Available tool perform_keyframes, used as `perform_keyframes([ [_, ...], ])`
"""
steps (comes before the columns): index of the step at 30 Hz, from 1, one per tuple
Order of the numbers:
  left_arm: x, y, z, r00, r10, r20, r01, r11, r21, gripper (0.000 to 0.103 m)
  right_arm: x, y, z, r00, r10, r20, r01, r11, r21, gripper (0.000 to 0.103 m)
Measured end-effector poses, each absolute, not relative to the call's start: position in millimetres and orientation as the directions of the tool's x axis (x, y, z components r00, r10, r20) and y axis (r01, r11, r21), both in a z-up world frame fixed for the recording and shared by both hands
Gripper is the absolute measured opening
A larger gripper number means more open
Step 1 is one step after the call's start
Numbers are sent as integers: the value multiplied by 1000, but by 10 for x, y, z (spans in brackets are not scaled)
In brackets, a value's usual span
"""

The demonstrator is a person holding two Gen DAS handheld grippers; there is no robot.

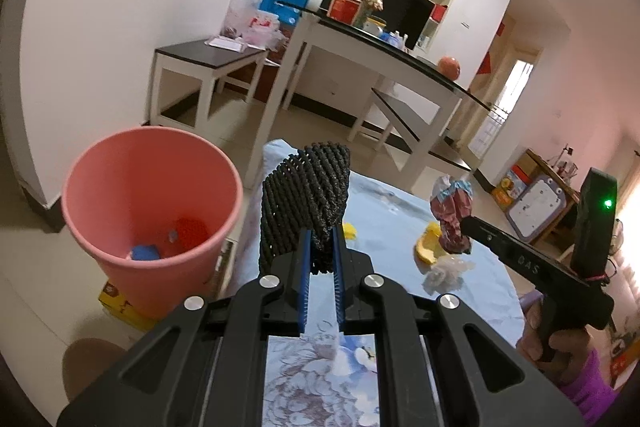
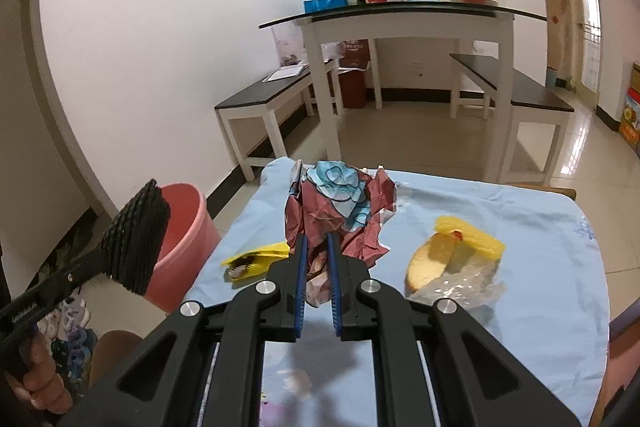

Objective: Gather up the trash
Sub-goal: 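Carry the scrubber and paper wrapper with both tools over the pink bucket, then open both tools to drop the scrubber and wrapper into the bucket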

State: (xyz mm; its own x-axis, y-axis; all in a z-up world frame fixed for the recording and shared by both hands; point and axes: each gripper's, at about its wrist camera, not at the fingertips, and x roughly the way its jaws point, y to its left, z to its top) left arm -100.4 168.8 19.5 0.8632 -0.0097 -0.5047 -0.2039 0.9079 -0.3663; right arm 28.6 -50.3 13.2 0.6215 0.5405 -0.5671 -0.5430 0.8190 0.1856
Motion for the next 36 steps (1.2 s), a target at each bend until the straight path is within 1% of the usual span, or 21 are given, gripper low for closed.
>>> perform_keyframes([
  [5,-1041,1741,243,866,56,-497,-247,912,-327,10,242,-403,138,604,556,-571,-564,804,186,9],
  [10,-1079,1820,268,858,132,-496,-304,909,-285,10,214,-249,141,559,601,-571,-602,768,219,9],
  [15,-1096,1916,279,838,237,-491,-379,901,-212,10,121,8,201,518,648,-559,-657,719,224,9],
  [20,-1114,2070,271,820,312,-480,-438,882,-174,10,2,376,288,474,694,-543,-726,656,205,10],
  [26,-1137,2286,213,799,364,-478,-489,857,-165,10,-108,851,363,427,738,-523,-789,586,183,10],
  [33,-1081,2582,101,774,402,-488,-537,826,-172,10,-140,1296,269,386,745,-545,-820,548,168,10],
  [36,-1047,2695,35,768,400,-500,-546,817,-185,10,-158,1468,221,377,742,-555,-829,537,155,10],
])
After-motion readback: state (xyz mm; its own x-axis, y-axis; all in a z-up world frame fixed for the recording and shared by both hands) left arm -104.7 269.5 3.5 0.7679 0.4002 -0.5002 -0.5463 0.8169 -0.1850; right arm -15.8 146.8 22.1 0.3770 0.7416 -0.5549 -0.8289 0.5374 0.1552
